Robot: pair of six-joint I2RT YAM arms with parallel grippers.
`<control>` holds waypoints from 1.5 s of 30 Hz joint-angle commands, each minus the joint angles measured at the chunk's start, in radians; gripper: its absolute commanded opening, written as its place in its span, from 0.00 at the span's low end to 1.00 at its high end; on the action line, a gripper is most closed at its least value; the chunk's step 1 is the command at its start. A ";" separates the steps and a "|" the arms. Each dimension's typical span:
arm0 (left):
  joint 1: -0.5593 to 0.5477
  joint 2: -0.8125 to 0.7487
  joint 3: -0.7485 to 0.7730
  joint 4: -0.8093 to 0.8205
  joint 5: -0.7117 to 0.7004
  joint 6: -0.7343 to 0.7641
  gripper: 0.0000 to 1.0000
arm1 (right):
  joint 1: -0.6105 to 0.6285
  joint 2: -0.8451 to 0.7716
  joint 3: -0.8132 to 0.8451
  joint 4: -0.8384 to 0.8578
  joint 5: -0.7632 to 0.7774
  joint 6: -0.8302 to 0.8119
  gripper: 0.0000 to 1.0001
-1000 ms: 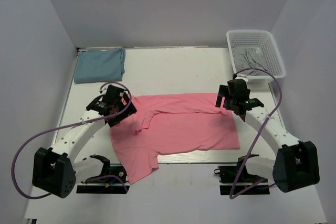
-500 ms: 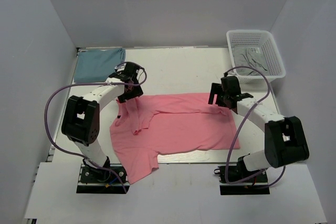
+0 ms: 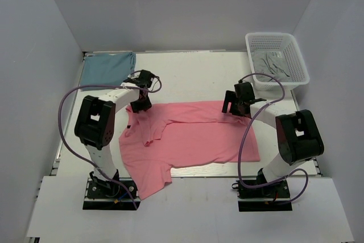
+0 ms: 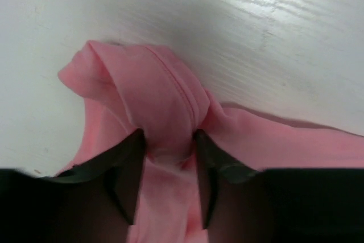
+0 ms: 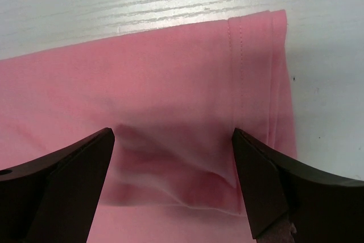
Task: Fold and stack the t-shirts
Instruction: Fold the flattened tshirt in 1/3 of the way
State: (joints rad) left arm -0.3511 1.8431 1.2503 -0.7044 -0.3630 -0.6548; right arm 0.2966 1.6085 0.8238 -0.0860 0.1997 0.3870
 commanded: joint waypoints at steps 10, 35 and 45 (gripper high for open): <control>0.020 -0.110 0.003 -0.031 -0.149 -0.025 0.00 | -0.010 0.013 0.002 0.026 0.064 0.050 0.90; 0.245 -0.300 -0.193 0.275 0.040 0.125 0.49 | -0.082 -0.019 0.040 -0.035 0.112 0.067 0.90; 0.236 -0.246 -0.225 0.400 0.343 0.230 0.41 | -0.079 -0.145 0.049 -0.027 0.050 -0.007 0.90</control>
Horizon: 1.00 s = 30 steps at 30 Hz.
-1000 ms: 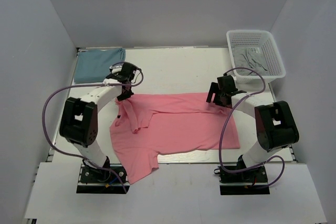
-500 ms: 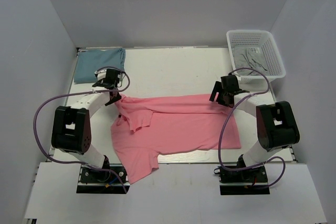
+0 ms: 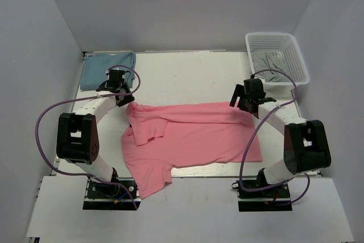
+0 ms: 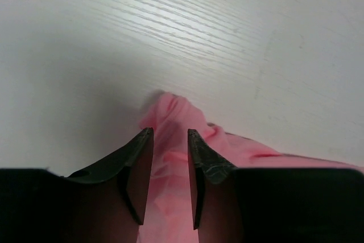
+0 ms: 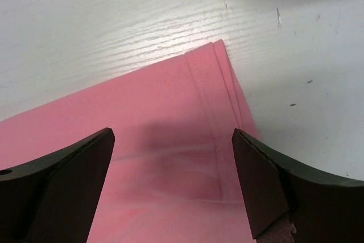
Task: Fold and stack the t-shirts
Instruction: Fold the flattened tshirt in 1/3 of the way
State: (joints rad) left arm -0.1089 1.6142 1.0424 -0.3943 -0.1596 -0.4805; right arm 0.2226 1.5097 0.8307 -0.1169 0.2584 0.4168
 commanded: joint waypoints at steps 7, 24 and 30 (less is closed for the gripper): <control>-0.006 0.082 0.036 0.040 0.094 0.066 0.35 | -0.006 -0.068 0.036 -0.012 0.028 -0.044 0.90; -0.006 0.110 0.030 0.057 0.051 0.020 0.00 | -0.023 0.240 0.229 -0.041 0.136 -0.021 0.77; -0.006 0.076 0.007 0.075 0.032 0.000 0.00 | -0.028 0.297 0.263 -0.013 0.174 0.005 0.65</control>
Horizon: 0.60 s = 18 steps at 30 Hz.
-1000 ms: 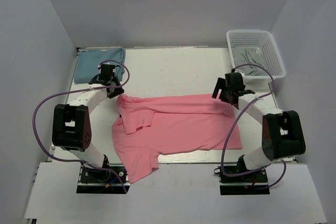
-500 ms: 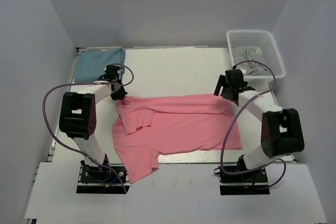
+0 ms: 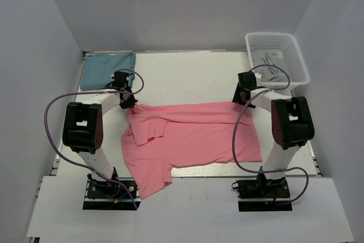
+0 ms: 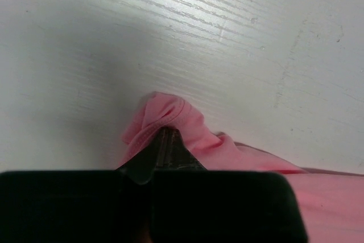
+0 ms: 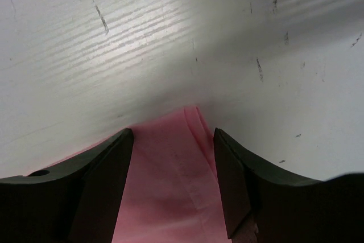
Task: Fold and stack the t-shirts
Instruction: Fold the flattened tshirt in 1/3 of the way
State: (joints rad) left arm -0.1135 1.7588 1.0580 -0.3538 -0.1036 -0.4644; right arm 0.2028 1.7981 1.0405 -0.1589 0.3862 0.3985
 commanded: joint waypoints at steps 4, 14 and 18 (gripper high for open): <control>-0.002 -0.078 -0.018 0.044 -0.024 -0.025 0.00 | -0.009 0.056 0.102 -0.019 0.071 0.051 0.59; -0.002 -0.223 -0.049 0.035 -0.110 -0.101 0.00 | -0.014 -0.034 0.046 -0.018 0.100 0.066 0.00; -0.002 -0.269 -0.049 0.024 -0.134 -0.111 0.00 | -0.017 -0.086 0.026 -0.021 0.125 0.077 0.00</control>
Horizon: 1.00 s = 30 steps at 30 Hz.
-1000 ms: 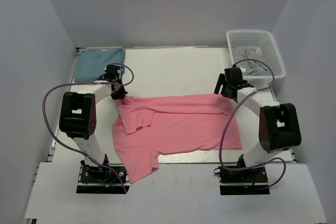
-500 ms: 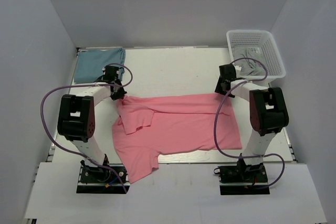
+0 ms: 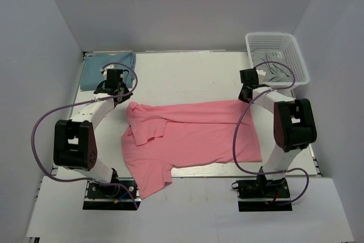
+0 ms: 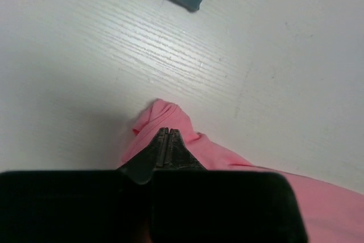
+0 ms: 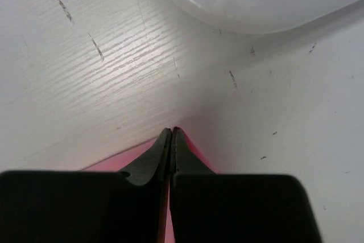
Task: Fold and stack the t-shirts
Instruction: Fold the flattened tshirt in 1/3 of the way
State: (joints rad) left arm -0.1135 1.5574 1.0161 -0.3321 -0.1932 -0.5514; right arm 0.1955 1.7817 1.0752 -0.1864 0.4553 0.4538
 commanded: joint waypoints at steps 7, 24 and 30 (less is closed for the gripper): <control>-0.002 0.061 0.051 -0.065 0.064 0.022 0.47 | -0.013 -0.073 -0.008 -0.001 0.039 0.014 0.00; -0.002 0.198 0.065 -0.074 0.049 -0.015 0.00 | -0.027 -0.056 -0.004 -0.025 0.048 0.014 0.00; -0.002 0.064 0.044 -0.074 0.008 -0.025 0.00 | -0.031 -0.090 -0.014 -0.033 0.063 0.019 0.00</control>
State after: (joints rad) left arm -0.1146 1.7432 1.0603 -0.3931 -0.1318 -0.5671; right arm 0.1761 1.7233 1.0672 -0.2146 0.4702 0.4618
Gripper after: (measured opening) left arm 0.020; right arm 0.010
